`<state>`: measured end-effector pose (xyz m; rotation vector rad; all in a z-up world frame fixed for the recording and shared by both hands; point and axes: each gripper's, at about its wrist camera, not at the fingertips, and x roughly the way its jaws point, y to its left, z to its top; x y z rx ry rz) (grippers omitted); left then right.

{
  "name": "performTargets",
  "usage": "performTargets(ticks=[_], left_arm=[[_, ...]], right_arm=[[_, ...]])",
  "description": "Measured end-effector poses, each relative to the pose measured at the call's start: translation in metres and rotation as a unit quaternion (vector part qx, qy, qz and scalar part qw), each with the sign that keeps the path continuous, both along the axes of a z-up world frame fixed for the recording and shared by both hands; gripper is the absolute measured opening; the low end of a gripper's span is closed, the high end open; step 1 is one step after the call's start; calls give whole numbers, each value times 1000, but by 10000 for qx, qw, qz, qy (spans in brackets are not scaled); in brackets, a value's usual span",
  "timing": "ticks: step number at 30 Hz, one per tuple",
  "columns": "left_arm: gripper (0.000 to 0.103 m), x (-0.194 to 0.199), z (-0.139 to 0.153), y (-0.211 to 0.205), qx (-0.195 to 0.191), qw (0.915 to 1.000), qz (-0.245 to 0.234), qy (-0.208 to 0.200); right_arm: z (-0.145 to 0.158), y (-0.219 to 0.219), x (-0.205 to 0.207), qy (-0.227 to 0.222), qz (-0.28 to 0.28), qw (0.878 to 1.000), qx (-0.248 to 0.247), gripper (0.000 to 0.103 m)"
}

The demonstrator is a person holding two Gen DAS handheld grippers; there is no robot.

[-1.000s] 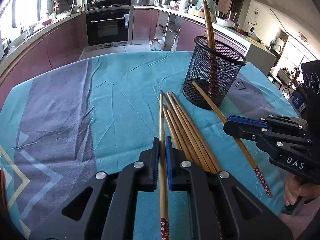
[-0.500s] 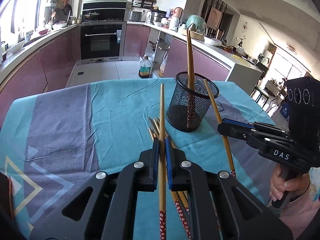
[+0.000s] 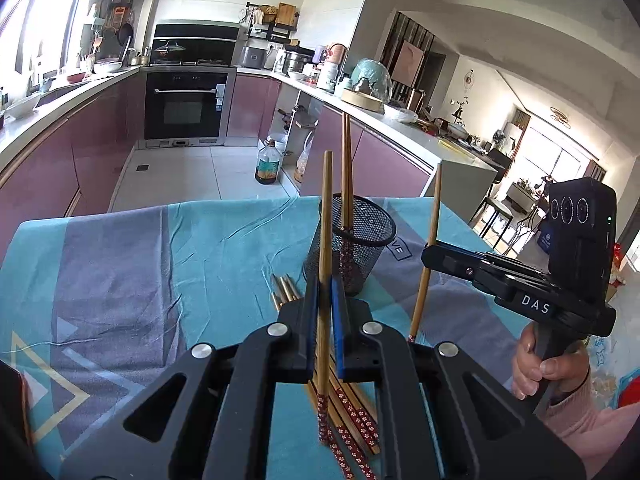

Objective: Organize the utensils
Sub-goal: 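Lift the left gripper's chopstick into the mesh cup while the right gripper inserts its own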

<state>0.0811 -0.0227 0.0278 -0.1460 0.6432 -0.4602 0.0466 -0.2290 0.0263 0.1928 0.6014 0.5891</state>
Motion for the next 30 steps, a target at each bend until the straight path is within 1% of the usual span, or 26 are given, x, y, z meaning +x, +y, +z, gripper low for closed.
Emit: performTargets(ticks=[7,16,30], left_arm=[[7,1,16,-1,-139,9998,-11,-162],[7,13,42,-7,-267,9988,12,-405],[7,41,90,-22,-289,9953,27,-919]], right_arm=[[15,-7,1,-228,-60,9997,21,5],[41,-15,4,-625,-160,9979,-13,5],[82,-28,24,-1131,-314,9931,-41,5]])
